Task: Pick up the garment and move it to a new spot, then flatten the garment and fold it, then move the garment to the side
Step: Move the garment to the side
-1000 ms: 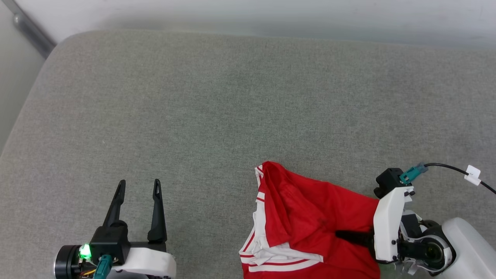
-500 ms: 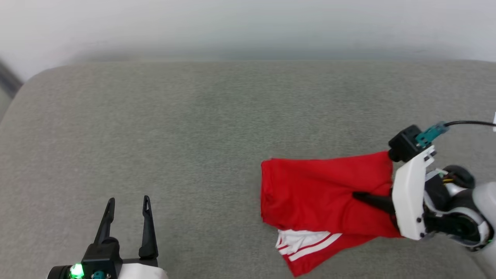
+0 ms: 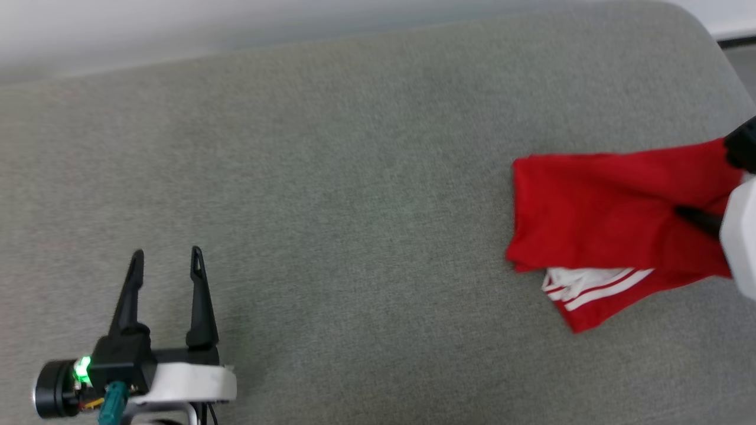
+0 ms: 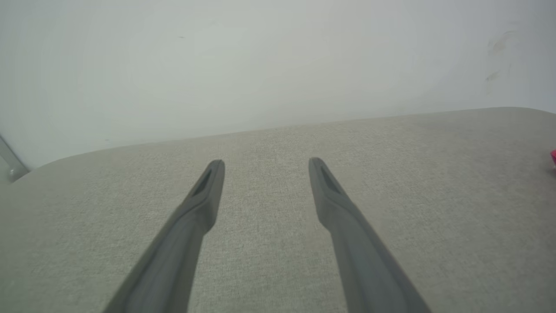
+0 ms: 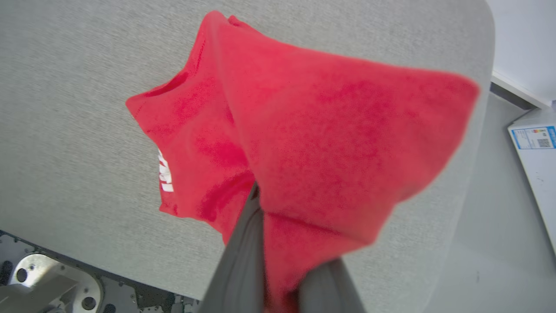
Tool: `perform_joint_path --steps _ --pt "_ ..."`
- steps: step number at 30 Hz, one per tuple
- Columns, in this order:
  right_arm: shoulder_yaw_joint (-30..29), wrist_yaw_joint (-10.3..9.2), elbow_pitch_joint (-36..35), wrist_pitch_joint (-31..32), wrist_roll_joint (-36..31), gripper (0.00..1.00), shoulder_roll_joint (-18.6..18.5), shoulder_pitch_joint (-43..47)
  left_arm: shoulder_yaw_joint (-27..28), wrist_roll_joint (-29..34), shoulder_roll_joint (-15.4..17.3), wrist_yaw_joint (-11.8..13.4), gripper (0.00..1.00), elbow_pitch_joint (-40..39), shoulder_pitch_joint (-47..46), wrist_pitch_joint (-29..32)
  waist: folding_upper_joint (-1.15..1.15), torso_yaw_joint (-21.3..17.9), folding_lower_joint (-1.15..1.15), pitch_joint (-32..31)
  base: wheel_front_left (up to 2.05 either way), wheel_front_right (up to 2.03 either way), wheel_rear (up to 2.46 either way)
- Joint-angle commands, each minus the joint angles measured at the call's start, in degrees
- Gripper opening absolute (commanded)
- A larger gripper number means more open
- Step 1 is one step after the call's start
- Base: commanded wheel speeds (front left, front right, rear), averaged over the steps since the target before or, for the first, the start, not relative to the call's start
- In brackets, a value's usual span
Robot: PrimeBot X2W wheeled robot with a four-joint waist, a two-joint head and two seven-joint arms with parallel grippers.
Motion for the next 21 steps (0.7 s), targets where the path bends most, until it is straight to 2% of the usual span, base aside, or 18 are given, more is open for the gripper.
perform_joint_path --steps 1,5,13,18,21 --pt "-0.19 -0.05 1.39 -1.03 -2.77 0.00 -2.05 -2.51 0.40 0.31 0.78 -0.55 1.00 -0.82 -1.93 -0.15 0.00 -3.19 0.00 5.00 0.00 0.00 0.00" --pt "-0.38 -0.05 6.09 -2.89 -7.50 0.00 -5.05 -5.46 -0.07 1.07 1.18 -1.26 1.00 -2.22 -4.20 -0.15 0.00 -3.19 0.00 8.76 0.00 0.00 0.00" --pt "-0.98 -0.05 15.38 -5.76 -12.95 0.00 -8.65 -9.89 -0.81 1.70 1.66 -1.06 1.00 -5.34 -6.25 -0.15 0.00 -1.96 0.00 14.39 0.00 0.00 0.00" --pt "-2.75 -0.05 21.76 -8.88 -15.46 0.00 -9.47 -12.19 -1.00 1.81 2.25 -0.85 1.00 -7.38 -7.05 -0.15 0.00 -1.14 0.00 17.38 0.00 0.00 0.00" --pt "-3.91 -0.05 25.40 -10.36 -17.15 0.00 -8.57 -13.19 -0.91 1.77 2.54 -0.61 1.00 -8.53 -7.41 -0.15 0.00 -1.03 0.00 18.79 0.00 0.00 0.00"
